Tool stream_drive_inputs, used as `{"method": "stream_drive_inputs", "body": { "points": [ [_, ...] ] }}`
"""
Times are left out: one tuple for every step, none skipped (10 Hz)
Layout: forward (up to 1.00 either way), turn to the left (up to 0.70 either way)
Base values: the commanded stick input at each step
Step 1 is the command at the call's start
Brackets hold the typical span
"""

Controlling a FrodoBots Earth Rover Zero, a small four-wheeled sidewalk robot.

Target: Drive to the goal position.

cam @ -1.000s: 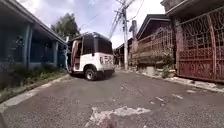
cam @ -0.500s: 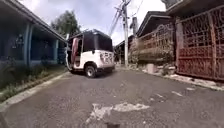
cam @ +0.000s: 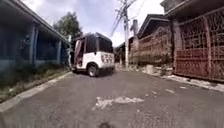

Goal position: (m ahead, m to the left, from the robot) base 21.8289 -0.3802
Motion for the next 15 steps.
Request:
{"method": "stream_drive_inputs", "body": {
  "points": [
    [0.00, 0.04],
    [0.00, 0.04],
    [0.00, 0.04],
    [0.00, 0.04],
    [0.00, 0.04],
    [-0.11, 0.03],
    [-0.29, 0.02],
    [-0.65, 0.02],
    [-0.70, 0.02],
    [-0.68, 0.02],
    [-0.35, 0.03],
    [-0.12, 0.04],
    [0.00, 0.04],
    [0.00, 0.04],
    [0.00, 0.04]
  ]
}}
